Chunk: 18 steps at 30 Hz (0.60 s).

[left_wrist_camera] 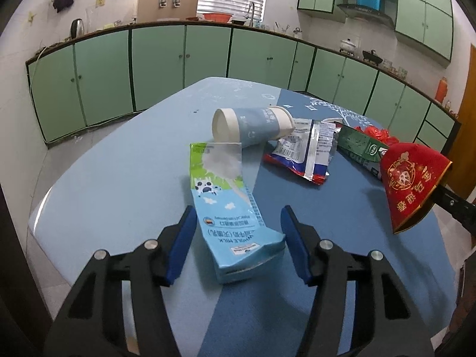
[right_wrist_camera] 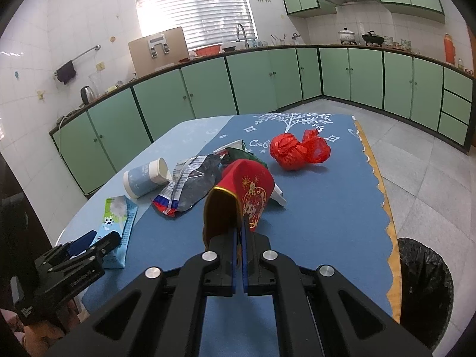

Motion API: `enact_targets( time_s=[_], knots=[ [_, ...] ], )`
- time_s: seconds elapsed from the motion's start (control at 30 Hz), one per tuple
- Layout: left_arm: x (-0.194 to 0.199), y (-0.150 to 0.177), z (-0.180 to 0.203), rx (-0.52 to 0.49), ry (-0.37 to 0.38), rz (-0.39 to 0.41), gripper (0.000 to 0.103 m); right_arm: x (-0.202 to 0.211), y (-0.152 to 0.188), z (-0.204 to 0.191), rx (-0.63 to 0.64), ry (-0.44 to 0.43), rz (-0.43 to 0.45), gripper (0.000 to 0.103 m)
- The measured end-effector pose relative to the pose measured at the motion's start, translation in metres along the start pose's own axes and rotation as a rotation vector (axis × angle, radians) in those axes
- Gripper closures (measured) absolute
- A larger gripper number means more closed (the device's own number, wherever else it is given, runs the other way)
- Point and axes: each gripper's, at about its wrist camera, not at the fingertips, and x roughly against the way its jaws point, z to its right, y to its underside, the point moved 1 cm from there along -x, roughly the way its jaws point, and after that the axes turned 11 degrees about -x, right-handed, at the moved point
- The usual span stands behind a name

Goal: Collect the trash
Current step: 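Grasp the blue milk carton with the left tool while the right tool grasps the red pouch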

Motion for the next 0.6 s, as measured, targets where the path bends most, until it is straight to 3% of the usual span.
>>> enact_targets(
  time_s=[0.13, 0.5, 0.6],
  knots=[
    [0.005, -0.004, -0.004, 0.017, 0.012, 0.019, 0.054, 0.001, 0.001, 0.001, 0.001, -0.002, 0.0, 0.1],
    [0.034, -0.027, 0.02, -0.033, 0.09, 0.128, 0.057, 0.019, -0.004, 0.016, -0.02, 0.022, 0.029, 0.1],
    [0.03, -0.024, 0.03, -0.06, 0.104, 0.112, 0.057, 0.022, -0.003, 0.022, -0.033, 0.029, 0.032, 0.1]
  ],
)
